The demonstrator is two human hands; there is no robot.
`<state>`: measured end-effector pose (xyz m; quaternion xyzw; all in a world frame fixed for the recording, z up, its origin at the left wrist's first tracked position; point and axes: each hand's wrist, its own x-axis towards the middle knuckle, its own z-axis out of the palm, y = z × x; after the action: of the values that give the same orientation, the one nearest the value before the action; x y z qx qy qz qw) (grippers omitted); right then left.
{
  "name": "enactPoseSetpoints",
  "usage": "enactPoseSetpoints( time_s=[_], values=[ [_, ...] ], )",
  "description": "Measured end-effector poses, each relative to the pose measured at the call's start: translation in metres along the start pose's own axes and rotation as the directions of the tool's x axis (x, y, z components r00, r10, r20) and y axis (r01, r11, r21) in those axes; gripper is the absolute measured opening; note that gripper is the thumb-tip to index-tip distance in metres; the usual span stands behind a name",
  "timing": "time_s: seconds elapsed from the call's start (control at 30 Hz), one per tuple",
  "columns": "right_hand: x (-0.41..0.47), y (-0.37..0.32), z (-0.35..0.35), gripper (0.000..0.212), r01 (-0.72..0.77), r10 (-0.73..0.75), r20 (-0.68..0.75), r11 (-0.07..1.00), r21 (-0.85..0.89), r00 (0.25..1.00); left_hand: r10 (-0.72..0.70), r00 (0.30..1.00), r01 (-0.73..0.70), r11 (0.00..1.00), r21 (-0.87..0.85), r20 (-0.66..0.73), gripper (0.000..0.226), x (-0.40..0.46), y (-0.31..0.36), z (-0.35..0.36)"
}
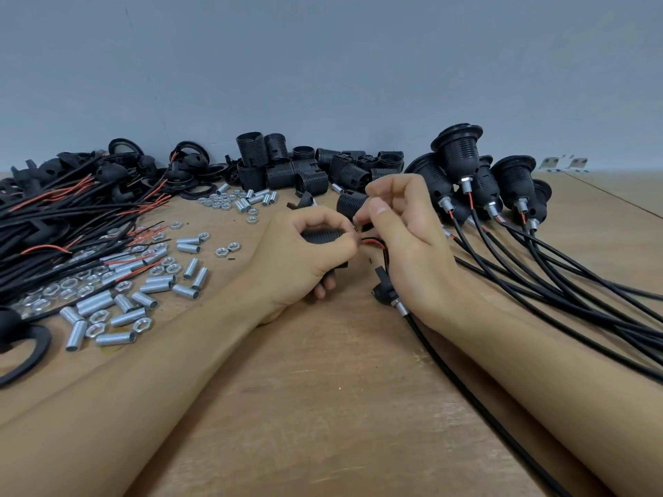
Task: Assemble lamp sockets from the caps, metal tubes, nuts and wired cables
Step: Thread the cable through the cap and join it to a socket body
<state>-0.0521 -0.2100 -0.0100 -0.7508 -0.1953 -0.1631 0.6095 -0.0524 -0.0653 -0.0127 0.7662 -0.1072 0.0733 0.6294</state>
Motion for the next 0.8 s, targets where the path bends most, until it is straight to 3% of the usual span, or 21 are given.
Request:
enactPoseSetpoints(
  time_s=[0.1, 0.17, 0.23, 0.3, 0.33, 0.37, 0.5, 0.63, 0.8],
  values=[
    [0.002, -0.01, -0.006, 0.011, 0.068, -0.07, -0.037, 0.997, -0.041, 0.997, -0.027, 0.998, 0.026, 1.0, -0.008, -0.05, 0.019, 0.0, -0.001, 0.0],
    [0.006, -0.019, -0.025, 0.018, 0.106, -0.103, 0.026, 0.962, -0.253, 0.994, -0.035, 0.997, 0.034, 0.999, -0.014, -0.062, 0.019, 0.0, -0.001, 0.0],
    [0.008, -0.028, -0.048, 0.042, 0.04, 0.1, 0.212, 0.821, -0.569, 0.972, -0.024, 0.998, 0.024, 1.0, -0.009, -0.059, 0.019, 0.0, -0.001, 0.0],
    [0.004, -0.035, -0.059, 0.061, 0.01, 0.436, 0.328, 0.589, -0.808, 0.838, -0.006, 0.998, 0.006, 1.0, 0.008, -0.057, 0.019, 0.001, -0.003, 0.0],
    [0.003, -0.036, -0.059, 0.061, 0.051, 0.511, 0.354, 0.514, -0.856, 0.783, -0.001, 0.998, 0.002, 1.0, 0.013, -0.056, 0.019, 0.001, -0.003, 0.0],
    [0.002, -0.034, -0.055, 0.055, 0.084, 0.511, 0.373, 0.501, -0.862, 0.774, 0.001, 0.999, -0.001, 1.0, 0.015, -0.055, 0.019, 0.002, -0.003, 0.0],
    [0.001, -0.031, -0.046, 0.027, 0.091, 0.339, 0.353, 0.596, -0.798, 0.872, -0.017, 0.997, 0.014, 0.999, -0.051, -0.07, 0.009, 0.003, -0.003, -0.001],
    [0.003, -0.03, -0.048, 0.04, 0.107, 0.193, 0.281, 0.615, -0.781, 0.94, -0.037, 0.996, 0.027, 0.993, -0.117, -0.083, 0.008, 0.005, -0.001, -0.007],
    [0.006, -0.035, -0.051, 0.052, 0.29, 0.066, 0.366, 0.487, -0.824, 0.928, -0.017, 0.998, 0.009, 0.988, -0.152, -0.053, 0.013, 0.003, 0.0, -0.018]
  ],
)
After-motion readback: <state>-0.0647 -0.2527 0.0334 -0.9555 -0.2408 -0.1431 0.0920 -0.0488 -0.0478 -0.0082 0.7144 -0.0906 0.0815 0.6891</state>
